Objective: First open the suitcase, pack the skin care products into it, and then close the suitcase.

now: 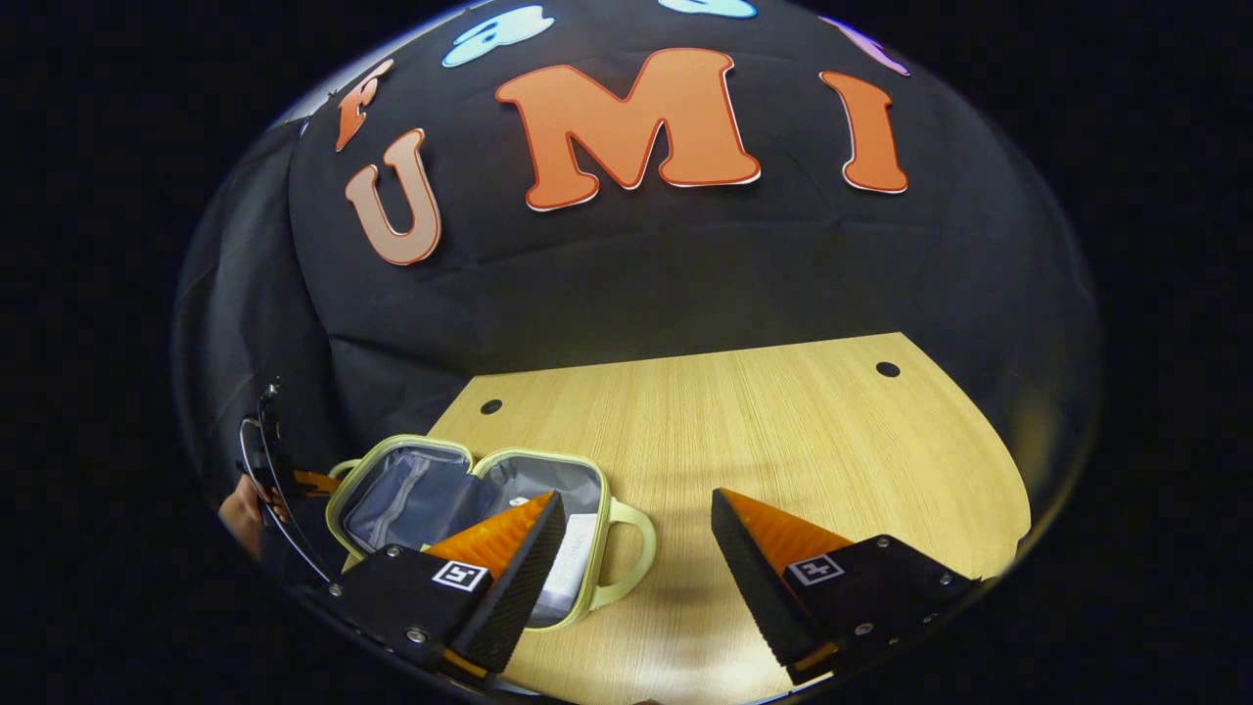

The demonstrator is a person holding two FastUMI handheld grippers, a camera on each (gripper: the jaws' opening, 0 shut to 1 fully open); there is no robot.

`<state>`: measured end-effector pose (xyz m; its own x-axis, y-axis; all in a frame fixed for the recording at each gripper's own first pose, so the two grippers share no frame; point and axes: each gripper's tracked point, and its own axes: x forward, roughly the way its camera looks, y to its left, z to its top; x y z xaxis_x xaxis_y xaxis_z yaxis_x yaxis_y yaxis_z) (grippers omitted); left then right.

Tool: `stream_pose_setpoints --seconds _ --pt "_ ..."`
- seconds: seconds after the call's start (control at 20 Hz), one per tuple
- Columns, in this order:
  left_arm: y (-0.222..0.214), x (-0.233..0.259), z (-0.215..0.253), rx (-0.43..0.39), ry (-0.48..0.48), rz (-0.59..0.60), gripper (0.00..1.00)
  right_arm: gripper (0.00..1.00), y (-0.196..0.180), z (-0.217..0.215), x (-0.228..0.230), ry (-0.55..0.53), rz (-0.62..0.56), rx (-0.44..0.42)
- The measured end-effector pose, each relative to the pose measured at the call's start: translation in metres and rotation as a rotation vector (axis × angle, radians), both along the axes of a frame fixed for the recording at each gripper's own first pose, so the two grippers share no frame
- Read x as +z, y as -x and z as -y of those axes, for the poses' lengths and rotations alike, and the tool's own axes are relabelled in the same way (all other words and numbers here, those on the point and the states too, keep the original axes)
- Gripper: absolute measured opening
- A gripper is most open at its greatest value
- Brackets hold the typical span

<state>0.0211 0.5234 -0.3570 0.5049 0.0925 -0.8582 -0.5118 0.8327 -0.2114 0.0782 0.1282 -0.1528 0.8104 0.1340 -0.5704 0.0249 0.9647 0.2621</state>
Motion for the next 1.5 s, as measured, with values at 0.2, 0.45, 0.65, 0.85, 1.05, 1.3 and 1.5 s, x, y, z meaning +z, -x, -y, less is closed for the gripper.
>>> stream_pose_setpoints --seconds 0.2,0.45,0.65,0.85,1.05,1.3,1.5 --pt "-0.007 0.034 0.011 -0.069 -0.057 0.058 0.08 0.96 -0.006 -0.003 0.01 0.021 0.059 0.009" --pt "-0.017 0.098 0.029 -0.151 -0.115 0.145 0.08 0.96 -0.009 0.001 0.013 0.031 0.079 0.013" --pt "-0.026 0.135 0.059 -0.205 -0.129 0.214 0.09 0.96 -0.009 0.005 0.015 0.025 0.092 0.007" --pt "-0.03 0.161 0.09 -0.28 -0.128 0.267 0.07 0.96 -0.01 0.007 0.015 -0.004 0.085 0.006" --pt "-0.03 0.18 0.116 -0.327 -0.115 0.302 0.07 0.95 -0.016 0.011 0.021 -0.03 0.1 0.001" --pt "-0.032 0.203 0.152 -0.367 -0.091 0.348 0.07 0.95 -0.02 0.014 0.023 -0.055 0.112 0.016" --pt "-0.033 0.218 0.185 -0.388 -0.051 0.389 0.07 0.95 -0.022 0.019 0.027 -0.073 0.129 0.021"
